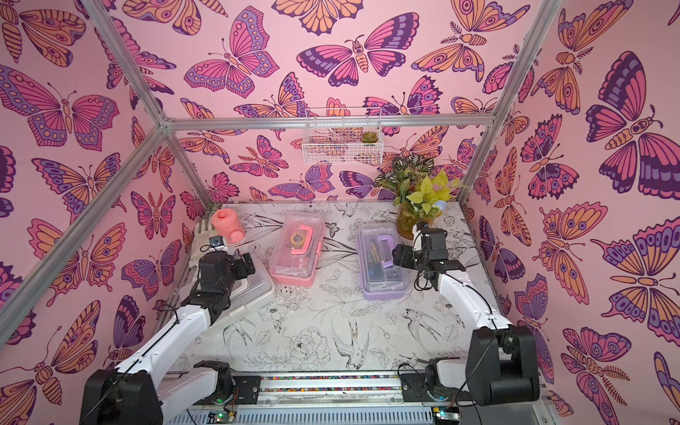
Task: Close toolboxes
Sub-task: Reset both arms
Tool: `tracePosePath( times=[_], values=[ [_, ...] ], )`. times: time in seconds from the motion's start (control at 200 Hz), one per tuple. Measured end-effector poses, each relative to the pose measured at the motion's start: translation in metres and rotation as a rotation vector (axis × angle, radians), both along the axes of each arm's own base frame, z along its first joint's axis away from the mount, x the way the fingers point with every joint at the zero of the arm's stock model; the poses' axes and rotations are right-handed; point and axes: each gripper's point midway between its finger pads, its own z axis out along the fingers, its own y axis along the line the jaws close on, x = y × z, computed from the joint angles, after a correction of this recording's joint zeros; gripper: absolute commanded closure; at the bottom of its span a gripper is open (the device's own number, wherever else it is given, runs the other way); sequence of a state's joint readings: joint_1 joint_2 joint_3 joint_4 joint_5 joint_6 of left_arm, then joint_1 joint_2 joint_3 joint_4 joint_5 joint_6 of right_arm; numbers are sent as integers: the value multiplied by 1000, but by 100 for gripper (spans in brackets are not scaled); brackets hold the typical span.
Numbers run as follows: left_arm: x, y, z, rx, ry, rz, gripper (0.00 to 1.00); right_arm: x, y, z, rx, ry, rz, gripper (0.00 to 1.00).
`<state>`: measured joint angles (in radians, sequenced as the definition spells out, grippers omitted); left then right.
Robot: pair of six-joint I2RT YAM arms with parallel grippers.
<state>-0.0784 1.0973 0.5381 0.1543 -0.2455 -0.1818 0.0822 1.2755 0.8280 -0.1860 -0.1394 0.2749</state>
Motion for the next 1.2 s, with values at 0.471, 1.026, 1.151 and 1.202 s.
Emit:
tracePosePath(
  times=[0.471, 1.026, 1.151, 1.202],
  values=[
    [34, 5, -5, 79, -202, -112, 0, 10, -51, -54, -282, -210, -134, 17],
    [48, -8, 4, 78, -388, -192, 0, 13, -58, -74, -345, -319, -127, 1],
    [52, -10, 5, 75, -377, -200, 0, 14, -58, -72, -344, -327, -129, 1],
    [53, -10, 4, 74, -374, -200, 0, 14, -58, -72, -344, -328, -129, 1]
  ],
)
